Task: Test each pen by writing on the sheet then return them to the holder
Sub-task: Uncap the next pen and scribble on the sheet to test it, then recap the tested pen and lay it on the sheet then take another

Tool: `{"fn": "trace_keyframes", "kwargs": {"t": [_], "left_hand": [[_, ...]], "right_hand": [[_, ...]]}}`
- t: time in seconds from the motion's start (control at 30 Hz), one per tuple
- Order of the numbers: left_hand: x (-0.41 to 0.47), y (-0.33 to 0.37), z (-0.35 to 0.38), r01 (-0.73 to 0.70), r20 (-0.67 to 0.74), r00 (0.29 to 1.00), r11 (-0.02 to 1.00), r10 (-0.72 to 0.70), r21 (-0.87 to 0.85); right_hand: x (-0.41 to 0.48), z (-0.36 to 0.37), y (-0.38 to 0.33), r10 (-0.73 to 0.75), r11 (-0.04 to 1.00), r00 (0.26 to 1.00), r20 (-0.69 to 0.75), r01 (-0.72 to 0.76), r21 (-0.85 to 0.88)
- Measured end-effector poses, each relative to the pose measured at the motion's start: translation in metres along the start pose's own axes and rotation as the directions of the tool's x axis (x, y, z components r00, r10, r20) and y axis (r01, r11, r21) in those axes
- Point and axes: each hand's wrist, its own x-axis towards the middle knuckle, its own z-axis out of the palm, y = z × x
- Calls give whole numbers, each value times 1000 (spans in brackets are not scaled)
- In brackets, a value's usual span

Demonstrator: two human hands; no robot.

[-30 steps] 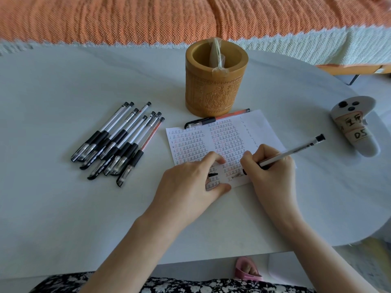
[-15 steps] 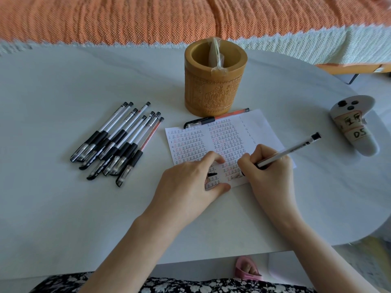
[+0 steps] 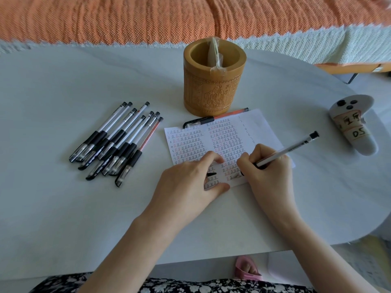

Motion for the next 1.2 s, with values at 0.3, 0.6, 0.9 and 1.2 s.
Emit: {"fn": "trace_keyframes", "kwargs": {"t": [0.3,0.6,0.9,1.2], "left_hand": [[0,0,0,-11,-7,1000,1000,11,2],[-1,1,-2,-19,-13,1000,1000,19,2],[-1,0,-3,-42,-4,999,999,41,-11],[-2,-3,-9,-27,146,983,867,114,-498]], "right_hand": [[1,-1,-2,-3,1000,1000,-12,3,10],[1,-1,-4,-6,1000,1000,-11,6,12],[1,-1,-3,-11,1000,1000,-14,11,8],[14,-11,-14,136,858,990,40,-138,494]]}}
